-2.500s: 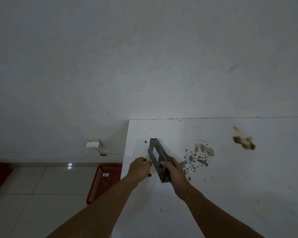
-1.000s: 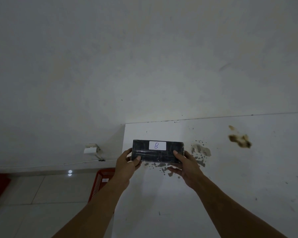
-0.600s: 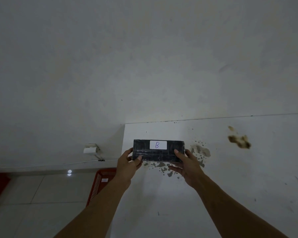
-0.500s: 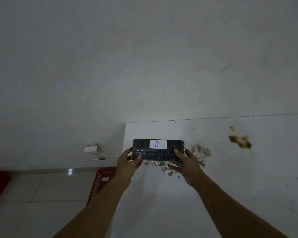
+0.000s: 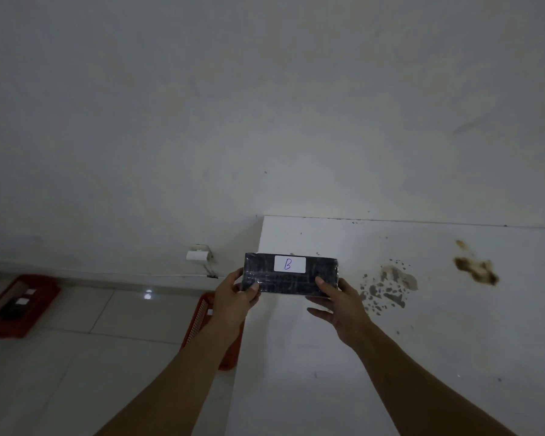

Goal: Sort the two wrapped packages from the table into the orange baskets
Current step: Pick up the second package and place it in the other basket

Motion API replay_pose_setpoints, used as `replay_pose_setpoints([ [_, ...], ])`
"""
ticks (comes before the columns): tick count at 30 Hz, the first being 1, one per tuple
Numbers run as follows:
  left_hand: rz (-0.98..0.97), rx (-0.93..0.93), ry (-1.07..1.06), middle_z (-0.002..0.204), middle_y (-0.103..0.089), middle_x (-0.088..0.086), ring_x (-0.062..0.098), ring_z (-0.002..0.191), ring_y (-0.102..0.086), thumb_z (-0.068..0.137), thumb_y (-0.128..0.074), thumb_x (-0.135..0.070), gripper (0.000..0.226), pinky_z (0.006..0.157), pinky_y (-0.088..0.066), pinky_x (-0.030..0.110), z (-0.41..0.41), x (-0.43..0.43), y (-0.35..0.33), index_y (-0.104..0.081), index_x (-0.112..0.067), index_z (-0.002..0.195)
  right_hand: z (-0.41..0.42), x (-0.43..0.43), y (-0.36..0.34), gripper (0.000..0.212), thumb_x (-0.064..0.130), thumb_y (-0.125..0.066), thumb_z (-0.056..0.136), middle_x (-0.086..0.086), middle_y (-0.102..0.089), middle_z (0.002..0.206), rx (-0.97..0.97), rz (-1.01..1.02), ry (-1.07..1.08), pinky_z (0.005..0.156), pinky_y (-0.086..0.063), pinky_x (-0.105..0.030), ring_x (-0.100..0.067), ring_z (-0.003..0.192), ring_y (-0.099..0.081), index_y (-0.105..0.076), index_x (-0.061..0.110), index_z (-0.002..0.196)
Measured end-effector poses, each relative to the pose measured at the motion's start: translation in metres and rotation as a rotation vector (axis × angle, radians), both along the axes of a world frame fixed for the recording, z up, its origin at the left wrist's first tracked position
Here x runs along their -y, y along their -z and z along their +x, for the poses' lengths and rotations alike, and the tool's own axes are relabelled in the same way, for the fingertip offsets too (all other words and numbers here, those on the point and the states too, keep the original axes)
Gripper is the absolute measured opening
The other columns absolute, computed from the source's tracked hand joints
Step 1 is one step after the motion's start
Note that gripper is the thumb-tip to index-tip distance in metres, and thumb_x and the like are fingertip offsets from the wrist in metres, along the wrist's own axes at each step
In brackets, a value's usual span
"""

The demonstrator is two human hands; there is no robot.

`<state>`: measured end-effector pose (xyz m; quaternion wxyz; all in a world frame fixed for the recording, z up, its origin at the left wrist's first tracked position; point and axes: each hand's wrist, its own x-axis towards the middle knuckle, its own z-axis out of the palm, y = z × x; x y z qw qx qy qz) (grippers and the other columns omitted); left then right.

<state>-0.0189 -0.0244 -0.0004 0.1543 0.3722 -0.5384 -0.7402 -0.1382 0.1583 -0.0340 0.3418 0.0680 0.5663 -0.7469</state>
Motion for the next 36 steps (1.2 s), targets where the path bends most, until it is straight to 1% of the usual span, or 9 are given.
replay_pose_setpoints([
  [3, 0.004, -0.017, -0.023, 0.114, -0.067, 0.016, 0.030, 0.107, -0.064, 0.088, -0.061, 0.006, 0.045, 0.091, -0.053, 0.039, 0.024, 0.011, -0.002, -0.056, -0.011, 0.129, 0.019, 0.014, -0.006, 0.030, 0.020, -0.073, 0.088, -0.016, -0.073, 0.108, -0.017, -0.004, -0.033, 0.067, -0.061, -0.041, -0.032, 0.096, -0.073, -0.063, 0.011, 0.114],
  [7, 0.016, -0.057, -0.054, 0.101, -0.070, 0.008, 0.021, 0.092, -0.067, 0.087, -0.062, 0.008, 0.039, 0.079, -0.056, 0.031, 0.061, 0.032, 0.000, -0.061, -0.017, 0.117, 0.053, 0.034, -0.011, 0.034, 0.020, -0.075, 0.086, -0.018, -0.072, 0.108, -0.028, -0.005, -0.052, 0.067, -0.061, -0.042, -0.033, 0.096, -0.073, -0.062, 0.010, 0.116],
  [10, 0.015, -0.067, -0.081, 0.098, -0.072, 0.003, 0.016, 0.087, -0.070, 0.086, -0.063, 0.008, 0.040, 0.070, -0.059, 0.026, 0.097, 0.051, 0.006, -0.062, -0.015, 0.119, 0.087, 0.053, -0.015, 0.033, 0.019, -0.077, 0.083, -0.020, -0.072, 0.108, -0.034, -0.011, -0.058, 0.067, -0.061, -0.041, -0.033, 0.094, -0.074, -0.063, 0.010, 0.111],
  [17, 0.046, -0.080, -0.069, 0.121, -0.066, 0.016, 0.028, 0.103, -0.068, 0.087, -0.065, 0.004, 0.049, 0.085, -0.057, 0.036, 0.200, 0.103, 0.010, -0.055, -0.010, 0.133, 0.191, 0.105, -0.021, 0.036, 0.016, -0.076, 0.084, -0.016, -0.074, 0.105, -0.048, -0.024, -0.069, 0.067, -0.062, -0.041, -0.029, 0.085, -0.075, -0.059, 0.006, 0.115],
  [20, 0.019, -0.047, -0.074, 0.111, -0.067, 0.014, 0.021, 0.088, -0.070, 0.088, -0.067, -0.004, 0.052, 0.074, -0.059, 0.029, 0.250, 0.121, 0.005, -0.049, -0.009, 0.137, 0.238, 0.126, -0.021, 0.035, 0.015, -0.074, 0.085, -0.018, -0.072, 0.106, -0.025, -0.040, -0.068, 0.062, -0.061, -0.038, -0.027, 0.081, -0.075, -0.059, 0.005, 0.115],
  [23, -0.005, 0.024, -0.104, 0.107, -0.063, 0.009, 0.025, 0.099, -0.066, 0.087, -0.070, -0.016, 0.066, 0.086, -0.055, 0.036, 0.299, 0.135, 0.005, -0.039, -0.010, 0.145, 0.278, 0.144, -0.019, 0.033, 0.014, -0.073, 0.086, -0.019, -0.071, 0.109, -0.004, -0.045, -0.063, 0.063, -0.060, -0.039, -0.029, 0.084, -0.073, -0.059, 0.007, 0.116],
  [26, -0.042, 0.079, -0.116, 0.115, -0.060, 0.013, 0.027, 0.105, -0.062, 0.088, -0.070, -0.020, 0.067, 0.090, -0.052, 0.037, 0.338, 0.150, 0.009, -0.038, -0.010, 0.146, 0.310, 0.161, -0.016, 0.036, 0.013, -0.071, 0.088, -0.018, -0.072, 0.112, 0.015, -0.037, -0.069, 0.065, -0.059, -0.040, -0.029, 0.086, -0.073, -0.059, 0.007, 0.121],
  [31, -0.055, 0.116, -0.117, 0.111, -0.061, 0.009, 0.028, 0.108, -0.062, 0.087, -0.070, -0.022, 0.066, 0.088, -0.052, 0.036, 0.367, 0.170, 0.017, -0.040, -0.011, 0.145, 0.339, 0.183, -0.006, 0.037, 0.014, -0.072, 0.087, -0.016, -0.073, 0.108, 0.049, -0.019, -0.088, 0.060, -0.060, -0.038, -0.025, 0.076, -0.076, -0.058, 0.006, 0.121],
  [36, -0.056, 0.154, -0.094, 0.121, -0.060, 0.012, 0.027, 0.108, -0.062, 0.087, -0.070, -0.025, 0.069, 0.089, -0.052, 0.037, 0.369, 0.189, 0.027, -0.037, -0.011, 0.146, 0.345, 0.204, 0.009, 0.037, 0.013, -0.070, 0.089, -0.012, -0.075, 0.097, 0.088, -0.024, -0.070, 0.052, -0.058, -0.032, -0.022, 0.071, -0.076, -0.056, 0.005, 0.122],
])
